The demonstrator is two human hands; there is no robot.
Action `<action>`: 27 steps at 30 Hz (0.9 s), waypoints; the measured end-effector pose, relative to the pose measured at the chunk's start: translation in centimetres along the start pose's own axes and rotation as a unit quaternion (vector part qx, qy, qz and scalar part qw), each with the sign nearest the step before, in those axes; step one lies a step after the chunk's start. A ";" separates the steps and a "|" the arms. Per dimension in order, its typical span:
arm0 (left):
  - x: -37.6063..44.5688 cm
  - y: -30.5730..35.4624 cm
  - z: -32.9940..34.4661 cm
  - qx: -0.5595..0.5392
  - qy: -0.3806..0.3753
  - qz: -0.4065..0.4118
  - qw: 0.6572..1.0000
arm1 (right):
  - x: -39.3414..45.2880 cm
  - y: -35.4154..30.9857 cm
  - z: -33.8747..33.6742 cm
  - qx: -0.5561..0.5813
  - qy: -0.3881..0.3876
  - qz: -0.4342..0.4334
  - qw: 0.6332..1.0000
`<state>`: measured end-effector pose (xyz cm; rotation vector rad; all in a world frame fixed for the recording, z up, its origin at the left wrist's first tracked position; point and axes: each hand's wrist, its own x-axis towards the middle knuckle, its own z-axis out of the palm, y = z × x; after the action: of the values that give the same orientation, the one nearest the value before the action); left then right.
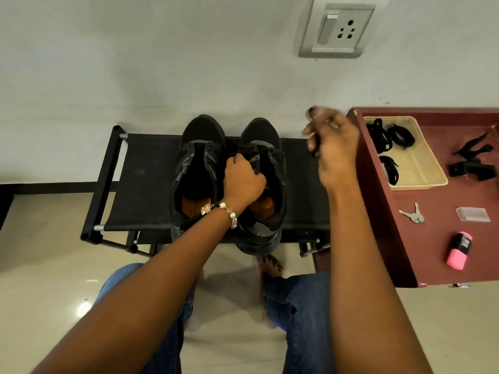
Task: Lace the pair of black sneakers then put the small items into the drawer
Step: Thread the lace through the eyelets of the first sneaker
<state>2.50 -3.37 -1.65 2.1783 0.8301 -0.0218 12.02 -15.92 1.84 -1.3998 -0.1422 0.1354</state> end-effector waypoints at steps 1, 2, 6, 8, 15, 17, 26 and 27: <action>0.0 0.0 0.1 -0.007 -0.001 -0.003 1.000 | 0.3 1.1 0.0 -0.187 -0.019 -0.022 0.982; 0.0 0.0 0.1 -0.012 0.001 -0.007 1.000 | 0.3 2.0 0.1 -0.344 -0.056 -0.027 0.937; 0.1 0.0 0.2 -0.013 0.006 -0.017 1.000 | -0.1 2.8 0.6 -0.501 -0.148 0.050 0.851; 0.1 0.1 0.1 -0.013 0.005 -0.018 1.000 | -0.2 2.3 0.8 -0.492 -0.155 0.061 0.854; -0.1 0.2 0.0 -0.020 0.007 -0.015 1.000 | 0.0 0.0 -0.7 0.030 -0.048 0.092 0.994; -0.1 0.1 -0.1 -0.020 0.008 -0.013 1.000 | 0.2 -0.6 -1.7 0.275 -0.069 0.060 0.957; -0.1 0.2 0.0 -0.027 0.009 -0.021 0.999 | 0.4 1.3 -0.6 -0.174 -0.047 0.068 0.981; -0.1 0.2 0.0 -0.027 0.011 -0.021 0.999 | 0.3 2.1 -0.3 -0.302 -0.088 0.060 0.947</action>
<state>2.54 -3.54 -1.50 2.1129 0.8788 0.0034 12.31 -15.77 -0.26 -2.0105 -0.2615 0.3395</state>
